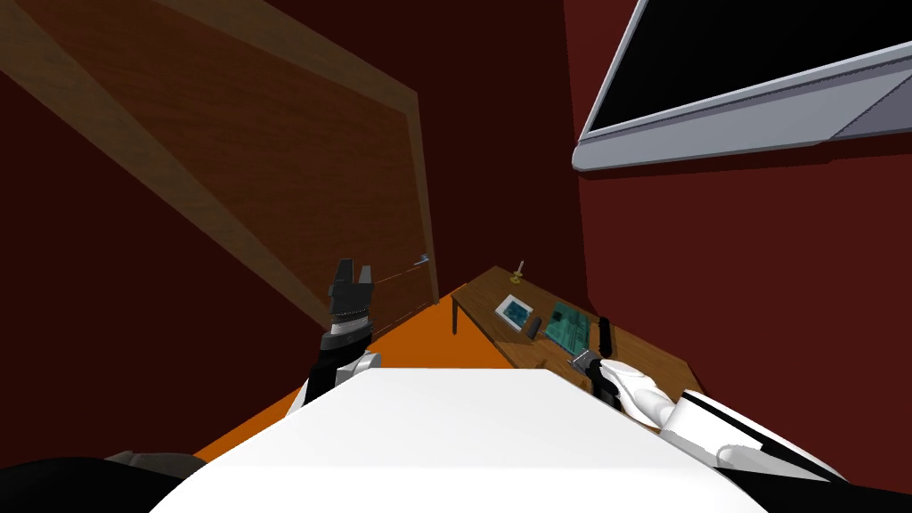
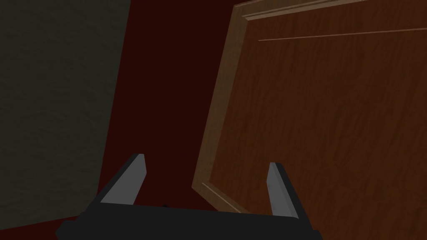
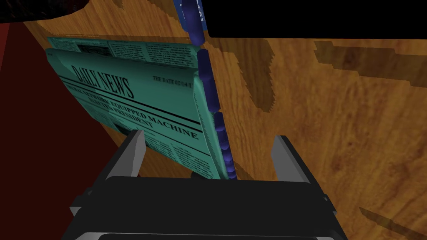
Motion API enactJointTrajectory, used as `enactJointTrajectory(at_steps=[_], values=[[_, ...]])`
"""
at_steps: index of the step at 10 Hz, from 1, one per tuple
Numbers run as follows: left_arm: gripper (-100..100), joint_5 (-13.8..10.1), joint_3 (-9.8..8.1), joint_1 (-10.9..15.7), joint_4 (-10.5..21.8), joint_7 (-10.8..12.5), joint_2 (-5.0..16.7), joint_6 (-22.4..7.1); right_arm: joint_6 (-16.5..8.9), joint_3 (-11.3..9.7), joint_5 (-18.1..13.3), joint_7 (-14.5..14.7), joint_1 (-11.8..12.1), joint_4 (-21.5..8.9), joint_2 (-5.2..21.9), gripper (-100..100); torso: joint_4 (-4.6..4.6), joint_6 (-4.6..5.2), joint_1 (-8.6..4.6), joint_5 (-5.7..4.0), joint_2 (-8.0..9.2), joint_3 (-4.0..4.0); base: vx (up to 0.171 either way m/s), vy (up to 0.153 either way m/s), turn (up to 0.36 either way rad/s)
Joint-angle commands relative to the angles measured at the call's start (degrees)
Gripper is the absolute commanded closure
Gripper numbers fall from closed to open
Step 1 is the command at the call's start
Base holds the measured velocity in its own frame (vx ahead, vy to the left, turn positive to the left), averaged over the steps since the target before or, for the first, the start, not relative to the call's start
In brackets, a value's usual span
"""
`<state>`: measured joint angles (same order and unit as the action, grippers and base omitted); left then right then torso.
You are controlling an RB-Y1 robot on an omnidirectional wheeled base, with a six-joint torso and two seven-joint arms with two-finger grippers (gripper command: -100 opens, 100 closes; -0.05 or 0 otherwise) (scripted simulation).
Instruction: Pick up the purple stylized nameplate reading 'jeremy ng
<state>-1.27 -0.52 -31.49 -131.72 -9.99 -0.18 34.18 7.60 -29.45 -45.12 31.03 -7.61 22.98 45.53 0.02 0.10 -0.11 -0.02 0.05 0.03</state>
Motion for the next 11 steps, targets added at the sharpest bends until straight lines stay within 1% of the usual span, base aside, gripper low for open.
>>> enactJointTrajectory(at_steps=[1,2,4,6,9,10,11], values=[[0,0.0,0.0,0.0,0.0,0.0,0.0,0.0,0.6,2.1,-2.4,0.8,-0.9,-1.4,-1.2,-100,0.0,0.0,0.0,0.0,0.0,0.0,0.01,-0.023,-0.049],[0,0.0,0.0,0.0,0.0,0.0,0.0,0.0,0.6,2.1,-2.4,0.8,-0.9,-1.4,-1.2,-100,0.0,0.01,-0.02,0.0,0.0,0.0,0.01,-0.018,-0.027],[0,0.0,0.0,0.0,0.0,0.0,0.0,0.0,0.6,4.0,-6.3,-0.2,-2.0,-2.2,-2.7,-100,0.0,0.01,-0.02,0.0,-0.01,-0.01,0.012,-0.026,-0.068],[0,0.0,0.0,0.0,0.0,0.0,0.0,0.0,0.6,4.0,-6.6,-0.2,-2.0,-2.2,-2.7,-100,0.0,0.0,-0.03,-0.01,-0.01,-0.01,0.008,-0.017,-0.009],[0,0.0,0.0,0.0,0.0,0.0,0.0,0.0,0.5,6.8,-12.3,-1.7,-3.7,-3.4,-5.0,-100,-0.01,0.01,-0.03,-0.01,-0.03,-0.01,0.014,-0.024,-0.076],[0,0.0,0.0,0.0,0.0,0.0,0.0,0.0,0.5,6.8,-12.9,-1.7,-3.7,-3.4,-5.0,-100,-0.01,0.01,-0.04,-0.01,-0.03,-0.02,0.011,-0.023,-0.026],[0,0.0,0.0,0.0,0.0,0.0,0.0,0.0,0.4,7.8,-14.9,-2.2,-4.3,-3.8,-5.8,-100,0.0,0.0,-0.03,0.0,-0.01,-0.01,0.01,-0.031,-0.041]])
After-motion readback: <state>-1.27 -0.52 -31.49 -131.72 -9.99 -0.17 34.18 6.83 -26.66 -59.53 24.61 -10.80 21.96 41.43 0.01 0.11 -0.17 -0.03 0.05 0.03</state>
